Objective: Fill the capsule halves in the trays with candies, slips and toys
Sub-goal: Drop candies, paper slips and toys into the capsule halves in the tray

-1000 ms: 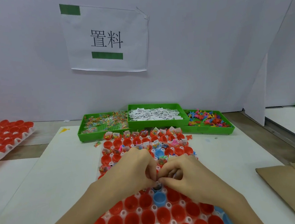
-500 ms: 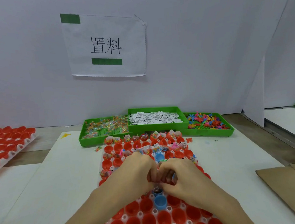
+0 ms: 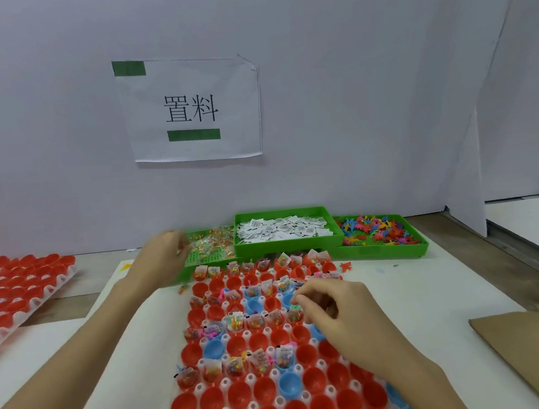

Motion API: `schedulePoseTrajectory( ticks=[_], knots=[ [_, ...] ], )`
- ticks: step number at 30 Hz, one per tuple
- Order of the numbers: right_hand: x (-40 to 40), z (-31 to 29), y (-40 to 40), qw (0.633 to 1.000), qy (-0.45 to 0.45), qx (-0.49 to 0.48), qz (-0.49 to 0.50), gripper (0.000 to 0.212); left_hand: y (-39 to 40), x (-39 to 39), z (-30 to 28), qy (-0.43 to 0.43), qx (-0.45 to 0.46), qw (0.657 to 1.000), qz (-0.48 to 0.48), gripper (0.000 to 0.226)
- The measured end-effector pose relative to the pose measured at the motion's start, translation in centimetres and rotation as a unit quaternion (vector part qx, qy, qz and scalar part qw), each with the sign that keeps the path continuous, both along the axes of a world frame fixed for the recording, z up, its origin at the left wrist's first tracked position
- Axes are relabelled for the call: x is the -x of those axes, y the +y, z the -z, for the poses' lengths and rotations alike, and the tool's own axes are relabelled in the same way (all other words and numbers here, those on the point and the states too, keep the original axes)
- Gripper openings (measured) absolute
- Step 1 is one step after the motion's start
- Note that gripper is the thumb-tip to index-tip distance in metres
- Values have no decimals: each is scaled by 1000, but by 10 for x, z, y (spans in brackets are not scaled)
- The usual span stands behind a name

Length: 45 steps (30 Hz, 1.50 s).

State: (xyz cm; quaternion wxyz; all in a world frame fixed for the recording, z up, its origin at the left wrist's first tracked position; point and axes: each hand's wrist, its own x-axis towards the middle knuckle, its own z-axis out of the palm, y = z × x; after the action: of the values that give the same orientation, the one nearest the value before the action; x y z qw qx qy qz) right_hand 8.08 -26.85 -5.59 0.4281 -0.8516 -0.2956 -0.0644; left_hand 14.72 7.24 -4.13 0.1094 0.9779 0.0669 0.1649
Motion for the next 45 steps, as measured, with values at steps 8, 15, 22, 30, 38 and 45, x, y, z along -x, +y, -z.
schedulePoseTrajectory(
  ticks=[8, 15, 22, 30, 38, 45],
  knots=[
    [-5, 4, -1, 1000, 2, -1, -4, 21, 43, -29, 25, 81, -7, 997, 16, 31],
    [-7, 4, -2, 1000, -3, -6, -1, 22, 40, -43, 30, 77, 29, 996, -22, 30],
    [-6, 4, -2, 1000, -5, -6, 1, 21, 33, -33, 36, -56, 50, 997, -32, 24],
    [-8, 4, -5, 1000, 1, -7, 5, 18, 8, 10, 32, -180, 212, 960, -26, 38],
    [-12, 6, -4, 999, -10, -23, 31, 17, -41, 102, 42, -199, 430, 879, 42, 20],
    [-27, -1, 12, 996, -52, -36, 67, 22, -53, 128, 38, -190, 451, 865, 109, 20]
  ],
)
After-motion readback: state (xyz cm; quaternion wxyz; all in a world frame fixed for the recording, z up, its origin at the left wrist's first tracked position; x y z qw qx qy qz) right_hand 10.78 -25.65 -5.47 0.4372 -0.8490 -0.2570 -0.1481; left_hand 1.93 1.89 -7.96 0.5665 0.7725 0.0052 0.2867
